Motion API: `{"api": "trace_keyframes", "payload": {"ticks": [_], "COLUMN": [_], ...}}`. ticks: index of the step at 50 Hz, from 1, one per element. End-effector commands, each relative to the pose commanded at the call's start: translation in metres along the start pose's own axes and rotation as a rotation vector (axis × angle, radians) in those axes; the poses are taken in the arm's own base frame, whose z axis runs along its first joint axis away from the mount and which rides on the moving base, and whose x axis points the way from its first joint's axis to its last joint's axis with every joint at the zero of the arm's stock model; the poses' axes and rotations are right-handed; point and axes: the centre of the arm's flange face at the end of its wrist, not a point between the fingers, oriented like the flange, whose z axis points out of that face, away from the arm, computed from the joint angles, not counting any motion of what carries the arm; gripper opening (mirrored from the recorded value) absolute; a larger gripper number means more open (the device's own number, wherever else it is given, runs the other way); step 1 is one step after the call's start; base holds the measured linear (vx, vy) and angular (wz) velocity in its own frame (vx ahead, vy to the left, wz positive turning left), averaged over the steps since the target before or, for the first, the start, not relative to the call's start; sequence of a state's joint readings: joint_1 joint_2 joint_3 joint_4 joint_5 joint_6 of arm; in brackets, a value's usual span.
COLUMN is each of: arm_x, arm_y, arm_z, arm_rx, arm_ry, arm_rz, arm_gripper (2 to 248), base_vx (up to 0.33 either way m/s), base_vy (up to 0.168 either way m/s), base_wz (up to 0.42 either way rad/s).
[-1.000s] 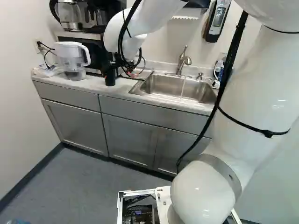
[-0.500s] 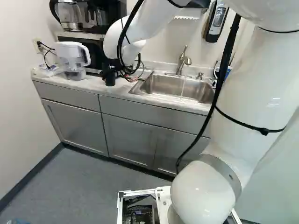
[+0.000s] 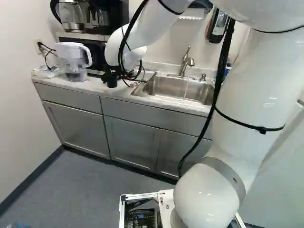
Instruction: Rinse the cup and place it in the tray
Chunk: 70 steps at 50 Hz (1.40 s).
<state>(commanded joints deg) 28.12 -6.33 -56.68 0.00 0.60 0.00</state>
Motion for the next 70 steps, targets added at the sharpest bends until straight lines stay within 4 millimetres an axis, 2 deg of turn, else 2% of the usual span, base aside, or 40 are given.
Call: {"api": "trace_keyframes", "payload": {"ticks": [35, 50, 70], "arm_x": [0.013, 0.011, 0.019], "arm_y": [0.000, -0.004, -0.009], "arm_z": [-0.002, 0.008, 0.010], "arm_rx": [0.001, 0.006, 0.013], "arm_ry": [0.158, 0.201, 0.278], "arm_rz": [0.000, -0.004, -0.008], "arm_gripper": [247, 247, 247], "base_vx": [0.000, 0.000, 0.000], "base_vy": [0.000, 0.000, 0.000], "base_wz": [0.000, 0.000, 0.000]}}
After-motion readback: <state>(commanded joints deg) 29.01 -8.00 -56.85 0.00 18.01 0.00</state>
